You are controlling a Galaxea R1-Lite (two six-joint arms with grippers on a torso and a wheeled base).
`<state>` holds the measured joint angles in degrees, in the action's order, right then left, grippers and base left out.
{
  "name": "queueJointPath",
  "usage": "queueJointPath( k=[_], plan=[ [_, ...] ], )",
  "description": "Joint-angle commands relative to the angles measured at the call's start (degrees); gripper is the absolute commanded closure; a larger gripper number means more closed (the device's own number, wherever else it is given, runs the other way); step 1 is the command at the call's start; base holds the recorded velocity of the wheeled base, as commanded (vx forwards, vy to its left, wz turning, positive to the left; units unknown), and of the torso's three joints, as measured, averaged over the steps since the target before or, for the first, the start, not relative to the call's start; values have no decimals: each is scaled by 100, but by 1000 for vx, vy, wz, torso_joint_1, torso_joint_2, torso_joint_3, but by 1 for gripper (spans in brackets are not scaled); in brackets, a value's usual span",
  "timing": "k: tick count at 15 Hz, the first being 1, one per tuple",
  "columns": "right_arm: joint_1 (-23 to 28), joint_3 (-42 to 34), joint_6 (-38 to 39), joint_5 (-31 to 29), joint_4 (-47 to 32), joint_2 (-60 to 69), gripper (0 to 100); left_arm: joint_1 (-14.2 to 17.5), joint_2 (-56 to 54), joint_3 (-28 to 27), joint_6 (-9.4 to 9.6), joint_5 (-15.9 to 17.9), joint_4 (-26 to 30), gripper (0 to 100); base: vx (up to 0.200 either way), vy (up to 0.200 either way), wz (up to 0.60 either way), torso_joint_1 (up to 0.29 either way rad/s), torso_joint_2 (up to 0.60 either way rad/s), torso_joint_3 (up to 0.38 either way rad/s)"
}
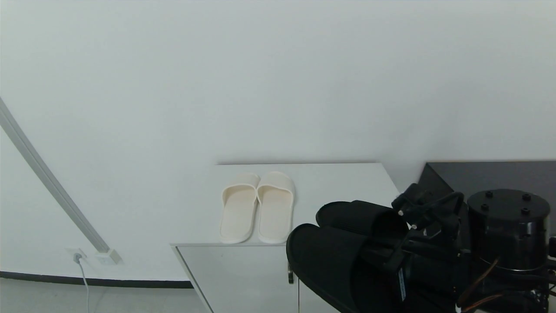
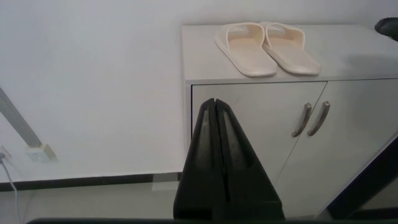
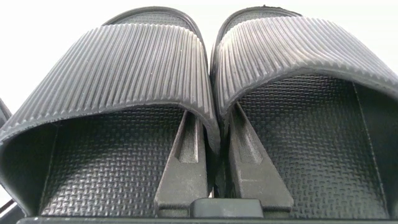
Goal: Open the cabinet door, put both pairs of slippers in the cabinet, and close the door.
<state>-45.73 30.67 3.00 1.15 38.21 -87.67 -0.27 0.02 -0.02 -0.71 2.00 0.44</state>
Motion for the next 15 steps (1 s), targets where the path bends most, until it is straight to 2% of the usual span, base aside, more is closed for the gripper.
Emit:
queueJointPath(
  k=[1, 8, 15],
  plan=[
    [2, -35, -1, 0, 11, 101, 100, 0, 6, 2, -17, 2, 0, 100, 0, 0, 0, 0, 0, 0],
    [2, -70, 17, 0, 3, -30, 100, 0, 6, 2, -35, -7, 0, 100, -200, 0, 0, 4, -1, 4],
    [-42, -316, 43, 8, 29, 119, 100, 0, 6, 2, 0, -15, -9, 100, 0, 0, 0, 0, 0, 0]
  ],
)
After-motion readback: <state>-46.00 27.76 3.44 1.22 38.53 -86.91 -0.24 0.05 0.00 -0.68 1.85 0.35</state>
